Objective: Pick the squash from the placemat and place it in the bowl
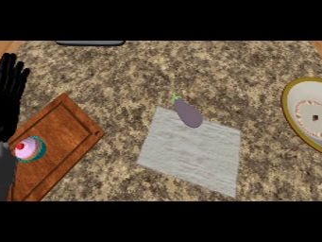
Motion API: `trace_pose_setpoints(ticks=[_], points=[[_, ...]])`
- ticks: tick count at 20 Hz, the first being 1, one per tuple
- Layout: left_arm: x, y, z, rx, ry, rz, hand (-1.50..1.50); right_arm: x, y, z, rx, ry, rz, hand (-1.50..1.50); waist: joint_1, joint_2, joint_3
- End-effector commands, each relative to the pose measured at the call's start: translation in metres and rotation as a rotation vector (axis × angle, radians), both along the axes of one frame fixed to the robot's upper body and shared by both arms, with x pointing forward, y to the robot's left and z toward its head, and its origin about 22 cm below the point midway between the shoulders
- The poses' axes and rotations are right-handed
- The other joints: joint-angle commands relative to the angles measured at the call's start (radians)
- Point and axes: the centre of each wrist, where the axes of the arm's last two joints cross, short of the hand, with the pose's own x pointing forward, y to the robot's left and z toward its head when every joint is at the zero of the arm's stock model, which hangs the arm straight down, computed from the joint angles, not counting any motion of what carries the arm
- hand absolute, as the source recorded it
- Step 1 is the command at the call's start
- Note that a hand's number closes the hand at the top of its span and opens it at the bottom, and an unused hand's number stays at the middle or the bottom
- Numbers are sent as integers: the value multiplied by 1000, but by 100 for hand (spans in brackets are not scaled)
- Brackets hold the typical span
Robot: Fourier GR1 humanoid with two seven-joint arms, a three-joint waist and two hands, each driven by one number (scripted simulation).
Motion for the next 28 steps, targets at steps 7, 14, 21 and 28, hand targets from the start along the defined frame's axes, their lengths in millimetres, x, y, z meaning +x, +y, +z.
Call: trace_pose_setpoints(ticks=[7, 14, 21, 28], points=[[12, 6, 1, 6, -7, 9, 0, 71, 73, -51, 55, 191, 204, 150, -13, -2, -1], [-6, 14, 6, -5, -9, 14, 0, 80, 121, -130, -36, 165, 139, 150, -21, -6, 0], [-10, -1, -8, -1, 8, -5, 0, 105, 127, -170, 93, 309, -13, -150, -8, -2, 1], [9, -14, 6, -3, 15, 7, 0, 104, 124, -207, 406, 230, 46, -150, -11, 2, 2]])
